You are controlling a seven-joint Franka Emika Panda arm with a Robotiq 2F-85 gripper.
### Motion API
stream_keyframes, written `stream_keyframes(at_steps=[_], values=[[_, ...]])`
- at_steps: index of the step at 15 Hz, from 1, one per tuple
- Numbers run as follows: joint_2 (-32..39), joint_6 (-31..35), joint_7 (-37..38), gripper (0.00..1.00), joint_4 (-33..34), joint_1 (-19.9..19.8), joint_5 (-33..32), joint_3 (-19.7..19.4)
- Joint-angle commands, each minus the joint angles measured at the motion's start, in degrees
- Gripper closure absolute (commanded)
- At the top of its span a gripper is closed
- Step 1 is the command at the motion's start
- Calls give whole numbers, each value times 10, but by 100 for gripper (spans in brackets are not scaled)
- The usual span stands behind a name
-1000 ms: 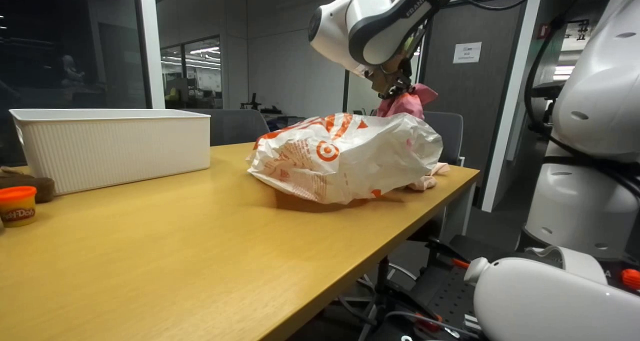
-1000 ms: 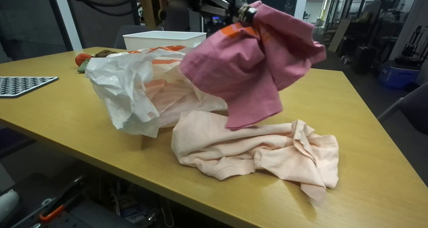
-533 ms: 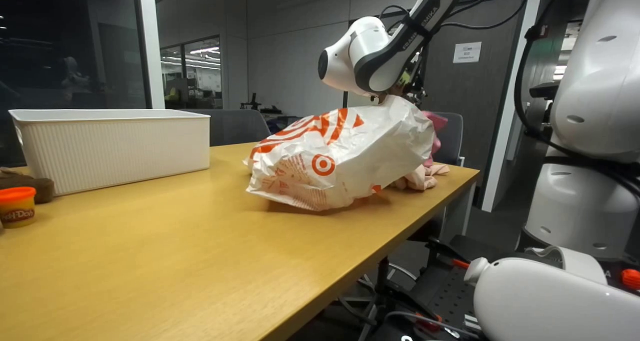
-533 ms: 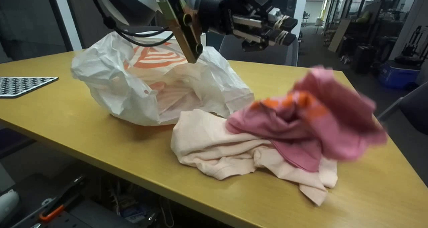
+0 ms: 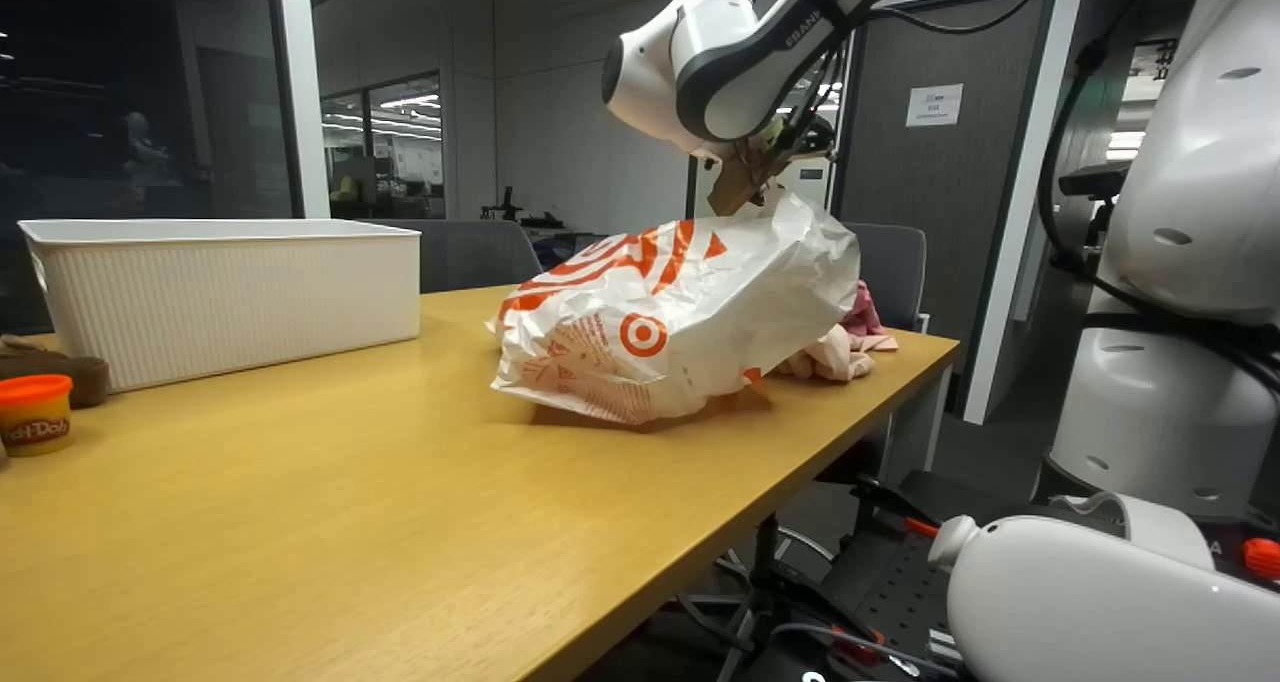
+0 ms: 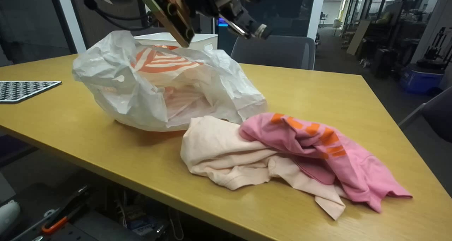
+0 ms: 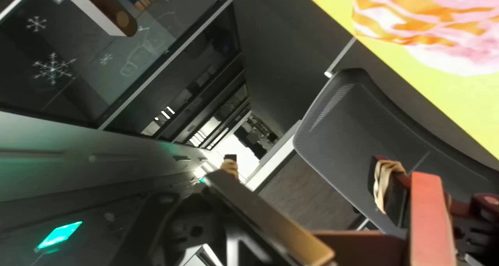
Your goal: Take the pink clothing out of the carrier bag
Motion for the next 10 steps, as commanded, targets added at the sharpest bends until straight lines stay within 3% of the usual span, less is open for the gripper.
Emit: stream_keyframes(at_steps=[1,5,10], values=[[-93,17,-22,0,-9,46,55,35],[-169,24,-60,0,9,97,134,70],[-242,69,-151,0,31,121,229,67]])
